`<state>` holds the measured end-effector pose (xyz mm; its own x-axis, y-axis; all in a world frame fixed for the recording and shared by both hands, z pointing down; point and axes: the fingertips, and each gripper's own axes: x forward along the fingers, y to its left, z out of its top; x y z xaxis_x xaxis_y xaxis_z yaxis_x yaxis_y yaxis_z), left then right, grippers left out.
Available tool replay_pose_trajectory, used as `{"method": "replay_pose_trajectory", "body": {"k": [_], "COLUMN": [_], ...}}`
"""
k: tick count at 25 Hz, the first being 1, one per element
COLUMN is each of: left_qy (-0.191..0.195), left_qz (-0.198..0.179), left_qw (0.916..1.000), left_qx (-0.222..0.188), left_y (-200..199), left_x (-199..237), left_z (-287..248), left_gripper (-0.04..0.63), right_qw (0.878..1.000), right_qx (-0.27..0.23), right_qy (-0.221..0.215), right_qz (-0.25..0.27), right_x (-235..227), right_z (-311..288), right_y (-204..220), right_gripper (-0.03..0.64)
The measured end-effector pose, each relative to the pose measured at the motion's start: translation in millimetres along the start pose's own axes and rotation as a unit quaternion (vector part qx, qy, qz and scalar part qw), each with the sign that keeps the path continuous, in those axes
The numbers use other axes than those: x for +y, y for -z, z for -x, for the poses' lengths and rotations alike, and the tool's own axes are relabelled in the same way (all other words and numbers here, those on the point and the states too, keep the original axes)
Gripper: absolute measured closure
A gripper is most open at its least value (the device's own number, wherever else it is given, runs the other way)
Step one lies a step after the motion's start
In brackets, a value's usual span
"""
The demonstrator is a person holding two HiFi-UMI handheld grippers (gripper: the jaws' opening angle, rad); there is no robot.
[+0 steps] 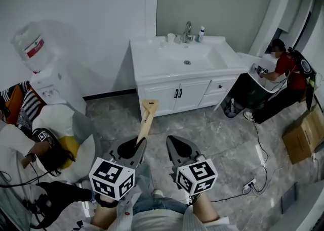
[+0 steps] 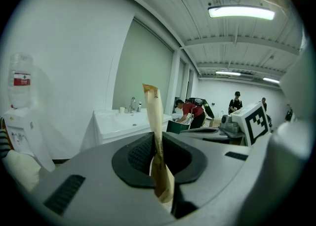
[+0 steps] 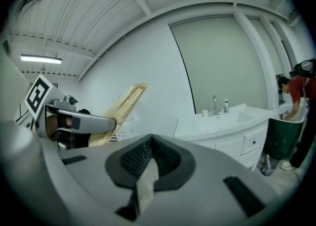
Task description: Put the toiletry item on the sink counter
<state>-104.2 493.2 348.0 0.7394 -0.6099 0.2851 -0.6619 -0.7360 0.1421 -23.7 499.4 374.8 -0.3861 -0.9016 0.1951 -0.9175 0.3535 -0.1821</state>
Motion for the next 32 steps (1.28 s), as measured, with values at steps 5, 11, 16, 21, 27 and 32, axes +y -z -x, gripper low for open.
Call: {"method": "replay_pose_trajectory", "body": {"k": [5, 11, 16, 21, 27, 32], "left_qy": [0.004, 0.021, 0.036, 0.048, 0.048, 0.046], "left_qz": [0.002, 0.0, -0.002, 0.004, 0.014, 0.019], "left_qw": [1.0, 0.9998, 0.9993, 0.9988, 0.9987, 0.9987], "left_qx": [0.002, -0.002, 0.002, 0.007, 0.012, 0.014], "left_y": [-16.2, -44.5, -69.6, -88.4, -89.3, -87.3], "left_x": [36.2, 92.9, 142.9, 186.8, 235.9, 267.5], "left_z": [-37.6, -90.6, -137.3, -175.7, -199.3, -211.8], "left_gripper": [0.555, 0.555, 0.555, 0.555, 0.555, 0.555], "right_qw": [1.0, 1.0, 0.999, 0.998, 0.997, 0.997], "right_qx": [0.004, 0.012, 0.02, 0.041, 0.056, 0.053], "right_qy": [0.008, 0.024, 0.036, 0.043, 0.046, 0.053], "right_qz": [-0.005, -0.001, 0.0, -0.005, -0.014, -0.017], "right_x": [-26.6, -56.5, -81.6, -99.7, -110.5, -119.8], "right_z": [-42.5, -112.3, -172.1, -223.9, -272.4, -303.2], "right_y": [-11.3, -27.4, -46.4, -57.5, -51.8, -46.0], "right_gripper": [0.607, 0.606, 0.606, 0.606, 0.606, 0.606]}}
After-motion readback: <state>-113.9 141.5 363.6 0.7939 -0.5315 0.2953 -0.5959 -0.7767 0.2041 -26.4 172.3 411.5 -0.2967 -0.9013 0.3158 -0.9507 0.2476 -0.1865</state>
